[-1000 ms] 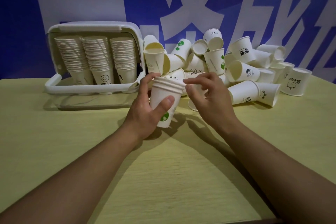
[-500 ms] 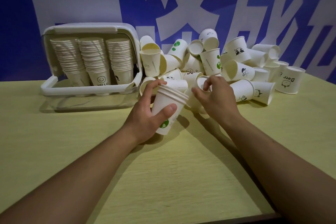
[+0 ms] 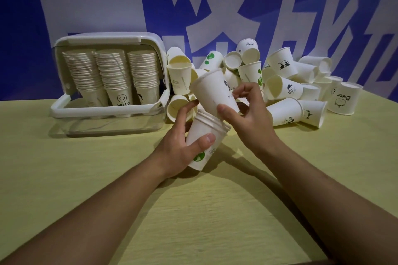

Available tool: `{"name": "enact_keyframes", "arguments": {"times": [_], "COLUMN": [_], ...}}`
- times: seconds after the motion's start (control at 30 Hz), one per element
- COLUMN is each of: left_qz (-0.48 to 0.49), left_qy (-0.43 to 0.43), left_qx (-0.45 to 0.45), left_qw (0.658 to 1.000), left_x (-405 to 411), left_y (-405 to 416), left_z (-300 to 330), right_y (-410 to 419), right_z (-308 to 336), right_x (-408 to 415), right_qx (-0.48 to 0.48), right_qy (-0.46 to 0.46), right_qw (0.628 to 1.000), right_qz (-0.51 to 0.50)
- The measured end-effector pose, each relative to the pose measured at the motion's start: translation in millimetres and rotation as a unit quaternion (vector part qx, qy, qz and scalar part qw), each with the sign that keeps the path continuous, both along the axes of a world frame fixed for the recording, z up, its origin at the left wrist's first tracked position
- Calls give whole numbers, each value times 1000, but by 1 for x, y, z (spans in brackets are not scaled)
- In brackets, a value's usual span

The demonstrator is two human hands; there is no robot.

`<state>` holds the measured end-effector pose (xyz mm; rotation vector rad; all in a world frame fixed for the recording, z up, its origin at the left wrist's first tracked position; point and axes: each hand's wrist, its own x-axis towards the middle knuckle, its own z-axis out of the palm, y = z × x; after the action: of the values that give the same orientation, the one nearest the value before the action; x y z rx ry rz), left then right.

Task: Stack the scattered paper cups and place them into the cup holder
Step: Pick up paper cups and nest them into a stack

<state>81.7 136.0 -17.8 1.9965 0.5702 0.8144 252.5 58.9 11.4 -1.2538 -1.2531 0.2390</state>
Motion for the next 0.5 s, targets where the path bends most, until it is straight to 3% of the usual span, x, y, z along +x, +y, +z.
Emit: {"name": "enact_keyframes", "arguments": {"times": [0.2, 0.5], "left_qz": [-2, 37], "left_qy": [-5, -48], "left_qx": [18, 40], "left_qw": [1000, 997], "left_x": [0, 1], "left_y": [-2, 3], "left_z": [1, 1], "right_y": [1, 7], "right_z": [-2, -4], "right_x": [1, 11], "right_qx": [-43, -32], "right_qy": [-12, -9], "right_qw": [997, 999], "right_qz": [57, 31]}}
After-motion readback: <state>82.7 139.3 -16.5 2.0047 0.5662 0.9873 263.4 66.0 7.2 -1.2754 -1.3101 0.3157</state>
